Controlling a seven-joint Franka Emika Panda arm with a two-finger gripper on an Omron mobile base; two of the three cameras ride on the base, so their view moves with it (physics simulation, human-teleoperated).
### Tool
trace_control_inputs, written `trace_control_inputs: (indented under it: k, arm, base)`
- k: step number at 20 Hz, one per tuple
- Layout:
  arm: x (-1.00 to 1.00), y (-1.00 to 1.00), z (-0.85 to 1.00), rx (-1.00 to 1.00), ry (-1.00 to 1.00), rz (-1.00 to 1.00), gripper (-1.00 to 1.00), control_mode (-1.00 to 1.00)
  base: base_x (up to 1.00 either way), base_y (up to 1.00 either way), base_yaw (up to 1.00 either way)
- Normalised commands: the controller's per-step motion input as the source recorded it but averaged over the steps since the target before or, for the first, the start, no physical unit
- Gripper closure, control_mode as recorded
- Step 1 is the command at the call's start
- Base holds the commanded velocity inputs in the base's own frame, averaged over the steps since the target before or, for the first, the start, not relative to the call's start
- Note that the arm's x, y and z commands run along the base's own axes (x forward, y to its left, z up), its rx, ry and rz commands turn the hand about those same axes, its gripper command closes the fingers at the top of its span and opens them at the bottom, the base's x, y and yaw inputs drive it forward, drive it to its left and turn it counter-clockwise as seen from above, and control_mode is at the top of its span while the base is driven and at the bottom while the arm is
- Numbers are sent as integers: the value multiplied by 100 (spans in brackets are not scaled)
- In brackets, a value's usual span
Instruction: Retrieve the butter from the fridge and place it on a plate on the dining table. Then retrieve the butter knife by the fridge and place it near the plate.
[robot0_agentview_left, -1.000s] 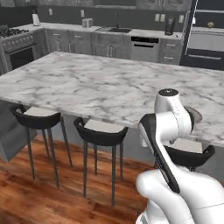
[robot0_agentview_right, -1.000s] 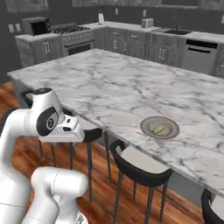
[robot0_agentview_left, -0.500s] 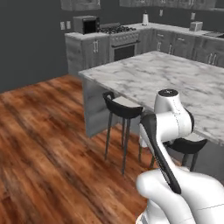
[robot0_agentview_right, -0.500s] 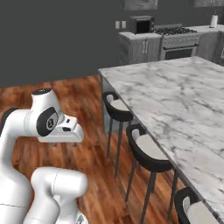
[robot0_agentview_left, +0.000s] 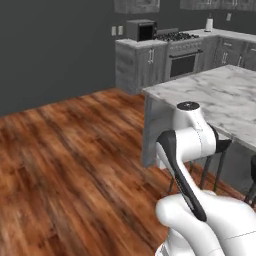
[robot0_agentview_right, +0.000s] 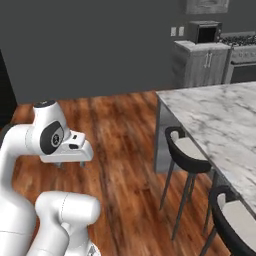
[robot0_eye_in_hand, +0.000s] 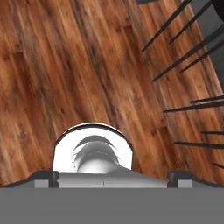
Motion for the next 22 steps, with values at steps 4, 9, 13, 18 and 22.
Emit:
trace_control_inputs:
  k: [4, 9, 13, 18, 22]
  arm:
    - [0, 0, 0, 0, 0, 0, -100, 100]
    - [0, 0, 0, 0, 0, 0, -100, 100]
    - [0, 0, 0, 0, 0, 0, -100, 100]
    - [0, 0, 0, 0, 0, 0, -100, 100]
    - [0, 0, 0, 0, 0, 0, -100, 100]
  base:
    - [100, 100, 1]
    - [100, 100, 0]
    - [100, 100, 0]
    - [100, 99, -7]
    - [100, 97, -20]
